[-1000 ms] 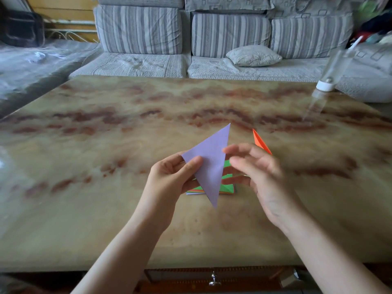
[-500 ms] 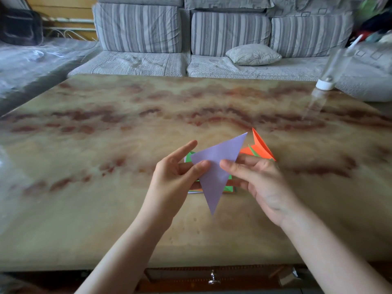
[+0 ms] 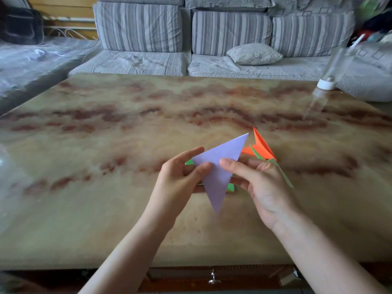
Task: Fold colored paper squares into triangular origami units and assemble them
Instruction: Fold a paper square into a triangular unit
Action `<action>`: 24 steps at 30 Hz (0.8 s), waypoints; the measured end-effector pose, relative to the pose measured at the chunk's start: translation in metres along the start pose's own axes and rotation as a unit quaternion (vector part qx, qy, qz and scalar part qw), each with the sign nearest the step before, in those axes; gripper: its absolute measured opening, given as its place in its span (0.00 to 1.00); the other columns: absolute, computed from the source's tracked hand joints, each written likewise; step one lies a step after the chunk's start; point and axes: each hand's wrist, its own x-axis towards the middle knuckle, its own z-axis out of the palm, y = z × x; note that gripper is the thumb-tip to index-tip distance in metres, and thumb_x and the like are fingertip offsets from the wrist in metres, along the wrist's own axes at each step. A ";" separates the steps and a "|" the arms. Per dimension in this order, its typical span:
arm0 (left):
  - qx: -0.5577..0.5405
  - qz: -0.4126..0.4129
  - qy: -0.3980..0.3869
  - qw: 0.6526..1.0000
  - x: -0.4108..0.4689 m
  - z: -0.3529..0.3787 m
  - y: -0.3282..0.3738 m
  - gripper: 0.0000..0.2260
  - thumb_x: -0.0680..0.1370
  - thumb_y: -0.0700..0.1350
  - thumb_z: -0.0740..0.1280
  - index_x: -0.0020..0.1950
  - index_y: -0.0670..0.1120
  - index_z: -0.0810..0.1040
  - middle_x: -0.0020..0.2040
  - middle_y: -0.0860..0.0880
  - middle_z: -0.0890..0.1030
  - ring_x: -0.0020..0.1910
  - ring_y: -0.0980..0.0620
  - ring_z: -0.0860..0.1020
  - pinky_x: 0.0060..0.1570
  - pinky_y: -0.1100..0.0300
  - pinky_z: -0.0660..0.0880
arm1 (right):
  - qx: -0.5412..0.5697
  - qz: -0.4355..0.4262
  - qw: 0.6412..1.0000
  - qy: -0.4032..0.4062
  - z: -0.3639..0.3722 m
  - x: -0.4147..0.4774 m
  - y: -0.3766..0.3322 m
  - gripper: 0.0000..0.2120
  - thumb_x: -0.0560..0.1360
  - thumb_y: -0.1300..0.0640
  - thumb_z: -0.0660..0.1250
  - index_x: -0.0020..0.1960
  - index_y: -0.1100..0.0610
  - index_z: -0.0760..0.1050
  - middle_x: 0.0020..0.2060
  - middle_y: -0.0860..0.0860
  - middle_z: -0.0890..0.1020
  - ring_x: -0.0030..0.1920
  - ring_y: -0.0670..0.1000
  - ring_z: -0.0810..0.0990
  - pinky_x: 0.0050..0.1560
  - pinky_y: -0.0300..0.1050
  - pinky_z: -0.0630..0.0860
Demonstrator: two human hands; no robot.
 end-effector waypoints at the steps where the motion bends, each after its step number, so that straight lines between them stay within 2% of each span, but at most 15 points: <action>1: -0.004 -0.006 -0.005 1.000 0.000 0.000 0.000 0.16 0.76 0.38 0.67 0.64 0.43 0.75 0.41 0.45 0.85 0.41 0.51 0.83 0.44 0.56 0.81 | 0.001 0.001 1.000 0.005 0.000 0.000 0.000 0.02 0.68 0.62 0.71 0.39 0.60 0.82 0.39 0.54 0.84 0.40 0.49 0.81 0.43 0.40 0.77; 4: -0.012 -0.019 -0.037 0.999 -0.003 0.002 0.000 0.16 0.74 0.40 0.70 0.61 0.43 0.77 0.48 0.42 0.85 0.47 0.46 0.83 0.49 0.53 0.81 | 0.003 0.002 1.000 0.021 0.001 -0.001 -0.002 0.03 0.68 0.61 0.71 0.39 0.61 0.82 0.39 0.55 0.84 0.39 0.49 0.81 0.49 0.45 0.77; 6: 0.011 -0.006 -0.037 0.999 -0.006 0.006 -0.002 0.19 0.68 0.41 0.76 0.57 0.42 0.79 0.47 0.43 0.85 0.47 0.46 0.83 0.48 0.54 0.80 | 0.005 0.006 1.000 0.030 0.002 -0.002 -0.002 0.03 0.68 0.62 0.72 0.38 0.62 0.82 0.37 0.56 0.83 0.38 0.49 0.80 0.51 0.47 0.76; 8: 0.033 0.010 0.000 0.999 -0.007 0.011 -0.005 0.19 0.65 0.41 0.78 0.53 0.42 0.80 0.44 0.44 0.85 0.45 0.47 0.83 0.44 0.57 0.79 | 0.011 0.015 0.999 0.037 0.004 -0.003 -0.002 0.03 0.68 0.63 0.72 0.37 0.62 0.82 0.35 0.55 0.83 0.36 0.49 0.80 0.51 0.47 0.75; 11: 0.030 0.025 0.046 0.998 -0.007 0.016 -0.007 0.17 0.65 0.39 0.78 0.52 0.43 0.80 0.42 0.45 0.85 0.41 0.49 0.83 0.38 0.62 0.77 | 0.004 0.014 0.999 0.043 0.005 -0.004 -0.002 0.05 0.68 0.63 0.72 0.38 0.66 0.81 0.32 0.55 0.82 0.33 0.48 0.80 0.49 0.45 0.76; 14: 0.034 0.035 0.053 0.997 -0.008 0.020 -0.007 0.12 0.67 0.37 0.76 0.49 0.44 0.80 0.40 0.45 0.85 0.39 0.49 0.83 0.40 0.57 0.79 | 0.010 0.016 0.999 0.047 0.005 -0.004 -0.003 0.05 0.69 0.64 0.72 0.39 0.67 0.81 0.33 0.56 0.82 0.31 0.49 0.79 0.43 0.42 0.77; 16: 0.029 0.033 0.058 0.997 -0.009 0.022 -0.008 0.11 0.68 0.37 0.76 0.48 0.43 0.80 0.39 0.45 0.85 0.38 0.51 0.83 0.39 0.58 0.79 | 0.018 0.019 0.999 0.047 0.006 -0.004 -0.003 0.04 0.69 0.64 0.71 0.40 0.66 0.81 0.33 0.56 0.82 0.31 0.49 0.80 0.38 0.39 0.78; 21: 0.030 0.025 0.057 0.998 -0.008 0.021 -0.009 0.12 0.68 0.38 0.76 0.49 0.43 0.81 0.41 0.45 0.85 0.40 0.48 0.84 0.40 0.59 0.79 | 0.020 0.023 0.998 0.047 0.007 -0.005 -0.003 0.03 0.69 0.65 0.71 0.41 0.65 0.82 0.34 0.56 0.83 0.32 0.49 0.80 0.39 0.38 0.79; 24: 0.007 -0.003 0.050 0.999 -0.008 0.021 -0.009 0.13 0.68 0.39 0.76 0.52 0.43 0.80 0.44 0.43 0.85 0.44 0.45 0.84 0.45 0.55 0.79 | 0.017 0.041 0.999 0.013 0.003 -0.004 -0.003 0.03 0.69 0.62 0.71 0.40 0.62 0.82 0.34 0.54 0.83 0.34 0.50 0.81 0.40 0.40 0.79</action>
